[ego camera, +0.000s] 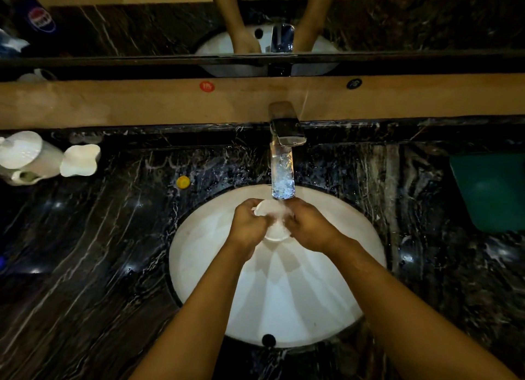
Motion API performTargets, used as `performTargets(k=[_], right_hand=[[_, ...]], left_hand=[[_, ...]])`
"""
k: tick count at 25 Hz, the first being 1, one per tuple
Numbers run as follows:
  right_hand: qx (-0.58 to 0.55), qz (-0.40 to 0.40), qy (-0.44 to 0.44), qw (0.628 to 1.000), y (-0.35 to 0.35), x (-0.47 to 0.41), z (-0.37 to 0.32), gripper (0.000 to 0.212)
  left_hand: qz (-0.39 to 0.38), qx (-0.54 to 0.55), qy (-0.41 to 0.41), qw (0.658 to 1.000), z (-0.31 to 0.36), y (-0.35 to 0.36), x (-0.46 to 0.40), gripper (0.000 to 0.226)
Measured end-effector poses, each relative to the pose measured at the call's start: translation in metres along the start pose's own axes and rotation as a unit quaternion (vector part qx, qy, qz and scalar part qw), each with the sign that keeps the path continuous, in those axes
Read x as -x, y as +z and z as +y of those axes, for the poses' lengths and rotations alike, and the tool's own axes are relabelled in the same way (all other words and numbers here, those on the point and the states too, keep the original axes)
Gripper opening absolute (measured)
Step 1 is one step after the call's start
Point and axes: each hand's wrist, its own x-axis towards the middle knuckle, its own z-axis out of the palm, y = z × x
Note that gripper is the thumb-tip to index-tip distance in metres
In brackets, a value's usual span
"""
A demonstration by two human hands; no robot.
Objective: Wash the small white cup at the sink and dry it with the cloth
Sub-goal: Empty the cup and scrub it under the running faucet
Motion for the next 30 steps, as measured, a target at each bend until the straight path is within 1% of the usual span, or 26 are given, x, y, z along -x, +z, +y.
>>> performTargets(k=[3,4,6,7,9,10,11,12,13,14,15,16,17,18,20,22,24,25,26,28,30], right_hand=[[0.071,0.078,0.044,0.993,0.005,-0.004,-0.003,0.026],[0.091,0.089,0.057,0.99,0.005,-0.005,-0.004,0.025],[0.09,0.106,0.055,0.989,0.004,-0.003,-0.007,0.027],[0.087,0.11,0.054,0.989,0.004,-0.003,-0.007,0.029],[0.059,0.108,0.071,0.99,0.003,0.0,-0.011,0.029],[0.022,0.101,0.083,0.991,0.003,0.002,-0.014,0.028],[-0.021,0.083,0.095,0.992,0.004,0.005,-0.017,0.029],[-0.05,0.064,0.106,0.991,0.007,0.008,-0.019,0.035],[-0.047,0.048,0.112,0.991,0.009,0.012,-0.021,0.039],[-0.009,0.044,0.116,0.992,0.012,0.013,-0.019,0.039],[0.052,0.049,0.122,0.99,0.012,0.012,-0.018,0.034],[0.117,0.06,0.136,0.982,0.011,0.01,-0.016,0.028],[0.164,0.074,0.154,0.972,0.008,0.008,-0.016,0.026],[0.175,0.087,0.16,0.968,0.006,0.006,-0.015,0.032],[0.157,0.08,0.146,0.973,0.003,0.002,-0.01,0.046],[0.123,0.055,0.086,0.987,0.005,0.003,-0.008,0.039],[-0.022,0.043,0.03,0.998,0.004,0.008,-0.012,0.026],[-0.075,0.033,0.014,0.997,0.002,0.011,-0.016,0.027],[-0.086,0.035,0.007,0.996,0.002,0.012,-0.017,0.031],[-0.007,0.052,0.035,0.998,0.006,0.007,-0.013,0.033],[0.058,0.064,0.083,0.993,0.008,0.004,-0.012,0.031]], left_hand=[[-0.028,-0.035,-0.002,0.999,0.004,0.003,0.006,0.032],[-0.033,-0.048,-0.003,0.998,0.005,0.003,0.005,0.032],[-0.046,-0.045,-0.02,0.998,0.007,0.0,0.004,0.034],[-0.043,-0.017,-0.036,0.998,0.008,-0.002,0.004,0.037],[0.002,0.099,-0.066,0.993,0.007,-0.001,0.005,0.037],[0.033,0.158,-0.068,0.985,0.007,0.002,0.006,0.029],[0.065,0.185,-0.056,0.979,0.005,0.006,0.007,0.019],[0.091,0.18,-0.037,0.979,0.002,0.009,0.006,0.01],[0.105,0.162,-0.018,0.981,0.0,0.013,0.006,0.01],[0.11,0.14,-0.005,0.984,-0.002,0.015,0.006,0.014],[0.104,0.118,0.006,0.988,-0.003,0.017,0.008,0.019],[0.095,0.094,0.016,0.991,-0.004,0.018,0.009,0.023],[0.087,0.069,0.024,0.993,-0.004,0.017,0.009,0.027],[0.081,0.05,0.027,0.995,-0.003,0.016,0.009,0.031],[0.071,0.031,0.026,0.997,-0.002,0.013,0.005,0.035],[0.064,0.025,0.024,0.997,0.001,0.011,0.003,0.036],[0.056,0.032,0.02,0.998,0.0,0.011,0.001,0.037],[0.053,0.036,0.016,0.998,-0.002,0.012,0.003,0.036],[0.052,0.041,0.01,0.998,-0.003,0.013,0.004,0.035],[0.05,0.049,-0.001,0.998,-0.007,0.014,0.006,0.035],[0.059,0.062,-0.009,0.996,-0.011,0.014,0.009,0.031]])
